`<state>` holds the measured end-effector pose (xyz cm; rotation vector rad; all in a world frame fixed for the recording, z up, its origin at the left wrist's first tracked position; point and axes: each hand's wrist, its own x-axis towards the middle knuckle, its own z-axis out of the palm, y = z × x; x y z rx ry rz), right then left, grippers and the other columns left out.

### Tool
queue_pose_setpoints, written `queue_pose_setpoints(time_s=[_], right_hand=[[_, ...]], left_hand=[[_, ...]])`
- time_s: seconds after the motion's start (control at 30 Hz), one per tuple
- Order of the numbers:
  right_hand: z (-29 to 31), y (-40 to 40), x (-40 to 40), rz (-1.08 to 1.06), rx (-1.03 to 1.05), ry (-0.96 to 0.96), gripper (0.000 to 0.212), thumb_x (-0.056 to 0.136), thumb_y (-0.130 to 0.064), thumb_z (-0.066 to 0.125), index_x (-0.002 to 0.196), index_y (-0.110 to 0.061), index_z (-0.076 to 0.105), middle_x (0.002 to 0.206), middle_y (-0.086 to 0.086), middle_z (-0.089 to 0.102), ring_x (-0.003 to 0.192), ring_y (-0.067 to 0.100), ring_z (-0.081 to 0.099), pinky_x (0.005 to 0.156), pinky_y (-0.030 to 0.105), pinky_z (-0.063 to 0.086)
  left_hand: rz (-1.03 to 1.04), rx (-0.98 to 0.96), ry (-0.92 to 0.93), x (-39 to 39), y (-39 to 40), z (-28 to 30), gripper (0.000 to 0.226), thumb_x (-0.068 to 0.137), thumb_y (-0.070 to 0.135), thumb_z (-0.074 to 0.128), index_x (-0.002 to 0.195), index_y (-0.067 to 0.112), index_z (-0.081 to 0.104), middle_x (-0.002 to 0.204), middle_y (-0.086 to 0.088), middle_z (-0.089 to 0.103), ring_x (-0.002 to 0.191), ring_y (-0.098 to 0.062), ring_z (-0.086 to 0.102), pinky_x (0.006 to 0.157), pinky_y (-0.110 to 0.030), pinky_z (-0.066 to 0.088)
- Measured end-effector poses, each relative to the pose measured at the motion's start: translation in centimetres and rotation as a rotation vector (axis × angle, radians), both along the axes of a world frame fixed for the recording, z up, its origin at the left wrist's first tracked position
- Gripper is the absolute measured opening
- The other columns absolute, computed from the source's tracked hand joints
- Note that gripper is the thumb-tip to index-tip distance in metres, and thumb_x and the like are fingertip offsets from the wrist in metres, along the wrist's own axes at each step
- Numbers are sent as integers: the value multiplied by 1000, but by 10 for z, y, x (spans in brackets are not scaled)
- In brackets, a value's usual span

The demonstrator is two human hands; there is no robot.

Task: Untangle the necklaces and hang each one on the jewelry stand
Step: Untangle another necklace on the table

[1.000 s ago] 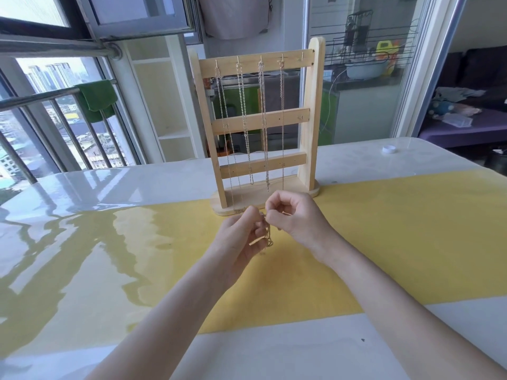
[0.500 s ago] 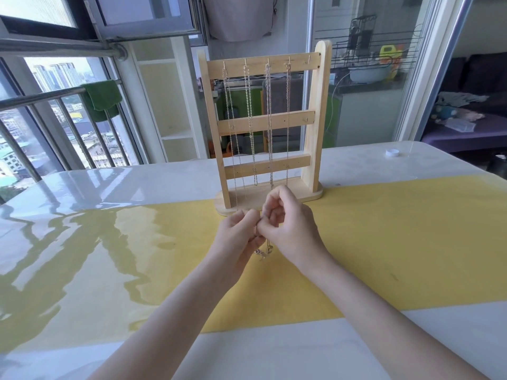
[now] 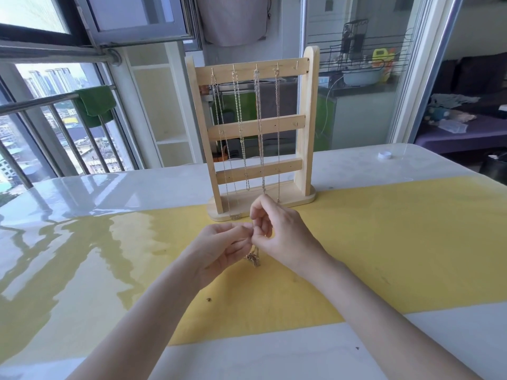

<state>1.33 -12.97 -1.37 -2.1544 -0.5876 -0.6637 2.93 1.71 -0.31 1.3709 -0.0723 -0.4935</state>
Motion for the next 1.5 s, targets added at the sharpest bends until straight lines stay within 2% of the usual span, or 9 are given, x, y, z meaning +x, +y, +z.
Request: queue_pose_setpoints(time_s=[0.1,0.23,0.5,0.7,0.87,1.07,1.17,1.4,1.5], right_hand=[[0,-1,1,-34,0,33,23,79,5,55,86,-14,45,71,-4,48,61,6,44,59,21,41],[0,1,2,-19,90,126,27,76,7,57,85,-16,45,71,-2,52,61,6,45,58,18,42],[6,-6,1,124,594,618,23,81,7,58,86,-14,49,69,-1,51,57,13,41,58,23,36],[14,-12,2,281,919,696,28,84,17,49,85,-11,47,70,5,48,53,13,39,52,20,36],[12,-17,3,357,1096,801,27,85,15,46,83,-12,47,66,3,49,53,11,40,51,17,38],[8,-17,4,356,1094,818,25,86,15,48,84,-11,47,67,5,53,51,10,41,48,18,38],[8,-19,4,346,1063,796,25,86,15,48,84,-10,48,68,6,53,50,9,41,47,18,37],[9,-21,1,198,688,605,17,86,3,60,78,-12,66,69,-6,61,57,7,45,59,17,40],[14,-20,0,107,624,514,4,83,-10,69,79,-11,70,56,-15,59,55,5,43,60,15,40]], left_hand=[[37,57,-29,0,-2,-1,16,89,6,61,100,-3,68,54,4,58,50,-2,56,63,-13,54],[71,126,-60,0,-4,-1,8,87,8,63,85,3,69,63,0,63,55,-4,58,66,-16,55],[13,38,-3,-2,-5,2,18,88,8,57,71,14,57,68,2,58,57,-8,50,57,-19,44],[29,-23,31,-4,-16,7,22,90,10,52,70,15,58,65,3,53,52,-8,45,52,-17,40],[15,37,-103,-8,-22,4,24,91,8,49,69,16,57,65,5,55,57,-6,47,60,-19,40],[64,19,-173,-6,-18,3,25,90,8,53,67,17,54,62,4,55,60,-7,47,64,-20,41],[43,103,-234,-6,-16,1,25,91,7,54,68,17,57,60,4,53,61,-7,49,64,-19,42],[60,181,-325,-5,-11,4,18,90,8,58,74,14,62,62,1,58,61,-6,54,61,-16,46],[101,191,-348,-5,-11,5,20,90,8,58,72,14,62,60,3,57,60,-6,54,60,-16,46]])
